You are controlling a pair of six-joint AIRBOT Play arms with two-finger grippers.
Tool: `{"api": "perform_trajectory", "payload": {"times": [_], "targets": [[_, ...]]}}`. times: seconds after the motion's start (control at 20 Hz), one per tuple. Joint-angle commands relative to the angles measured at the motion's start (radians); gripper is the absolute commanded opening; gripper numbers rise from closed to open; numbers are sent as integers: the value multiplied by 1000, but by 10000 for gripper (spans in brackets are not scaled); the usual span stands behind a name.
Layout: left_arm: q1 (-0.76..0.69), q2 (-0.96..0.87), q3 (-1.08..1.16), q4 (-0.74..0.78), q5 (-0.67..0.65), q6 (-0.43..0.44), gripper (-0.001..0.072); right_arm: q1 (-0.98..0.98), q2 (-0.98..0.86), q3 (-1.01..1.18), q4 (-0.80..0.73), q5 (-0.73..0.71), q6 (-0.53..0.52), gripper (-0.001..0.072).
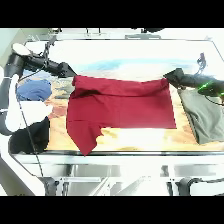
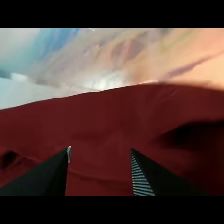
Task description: Fold the shirts.
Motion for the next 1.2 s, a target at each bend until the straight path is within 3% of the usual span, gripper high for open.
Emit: {"api": "perform_trajectory", "payload": {"times": [0.0, 0.15, 0.2, 0.35, 0.5, 0.65, 0.75, 0.8, 0.85, 0.9, 1.15], "targets": [[101, -30, 32, -29, -28, -39, 300, -43, -70, 71, 76, 86, -66, 437], [206, 114, -112, -26, -104, -70, 300, -150, -1, 87, 76, 257, -31, 406], [235, 162, -183, -27, -138, -72, 300, -189, 23, 85, 69, 324, -31, 219], [288, 322, -511, -3, -150, -62, 300, -258, 71, 79, -135, 497, 60, 206], [295, 470, -892, 31, -32, 4, 300, -265, 116, -14, -343, 539, 111, 206], [280, 538, -1136, 26, 103, 28, 300, -266, 138, -119, -409, 524, 112, 206], [265, 541, -1218, 26, 116, 28, 300, -268, 138, -148, -431, 526, 114, 207], [255, 541, -1249, 25, 117, 28, 300, -268, 138, -152, -444, 527, 119, 275], [245, 541, -1272, 26, 122, 28, 299, -268, 138, -152, -461, 528, 124, 431], [233, 541, -1294, 32, 133, 28, 300, -267, 138, -152, -478, 527, 124, 493], [169, 541, -1328, 22, 239, 28, 299, -267, 132, -173, -597, 508, 191, 497]]}}
